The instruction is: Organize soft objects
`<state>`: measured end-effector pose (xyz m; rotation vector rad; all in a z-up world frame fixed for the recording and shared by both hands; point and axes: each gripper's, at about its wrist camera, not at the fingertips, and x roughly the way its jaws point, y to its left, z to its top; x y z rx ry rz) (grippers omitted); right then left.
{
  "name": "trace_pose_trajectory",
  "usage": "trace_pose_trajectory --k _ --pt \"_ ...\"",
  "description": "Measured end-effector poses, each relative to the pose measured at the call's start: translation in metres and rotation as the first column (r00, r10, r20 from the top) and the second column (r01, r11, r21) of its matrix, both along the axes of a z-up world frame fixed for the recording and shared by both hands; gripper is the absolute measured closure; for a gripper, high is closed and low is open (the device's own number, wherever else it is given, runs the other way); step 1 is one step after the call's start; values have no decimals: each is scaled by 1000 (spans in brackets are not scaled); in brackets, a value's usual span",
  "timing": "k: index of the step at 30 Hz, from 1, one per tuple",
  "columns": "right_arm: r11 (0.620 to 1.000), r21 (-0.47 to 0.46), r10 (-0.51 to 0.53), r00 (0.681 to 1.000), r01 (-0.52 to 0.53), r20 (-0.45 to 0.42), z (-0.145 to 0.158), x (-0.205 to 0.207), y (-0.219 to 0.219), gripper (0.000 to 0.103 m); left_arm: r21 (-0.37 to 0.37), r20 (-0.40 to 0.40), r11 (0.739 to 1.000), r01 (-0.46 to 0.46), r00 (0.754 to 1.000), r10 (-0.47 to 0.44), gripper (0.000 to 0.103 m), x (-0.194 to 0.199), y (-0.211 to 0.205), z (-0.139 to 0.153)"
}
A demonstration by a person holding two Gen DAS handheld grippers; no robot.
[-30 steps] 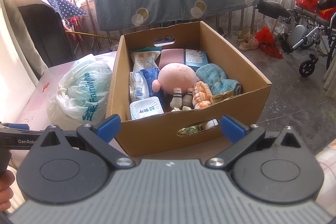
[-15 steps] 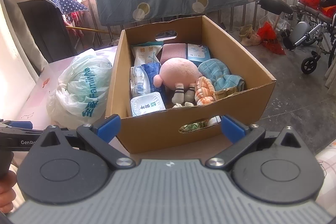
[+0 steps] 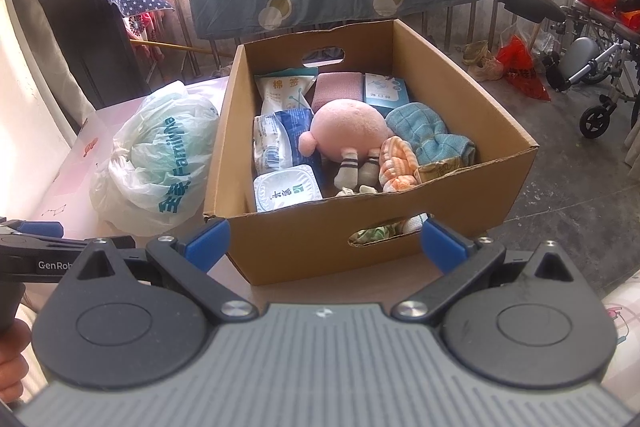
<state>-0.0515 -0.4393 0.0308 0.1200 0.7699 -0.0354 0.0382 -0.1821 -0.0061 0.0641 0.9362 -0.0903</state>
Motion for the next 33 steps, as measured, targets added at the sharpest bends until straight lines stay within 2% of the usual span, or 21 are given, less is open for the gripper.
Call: trace_pose_trajectory --k 33 --pt "1000 7 -6 1000 6 -4 -2 2 2 1 -17 -17 1000 18 1000 -19 1 0 -6 0"
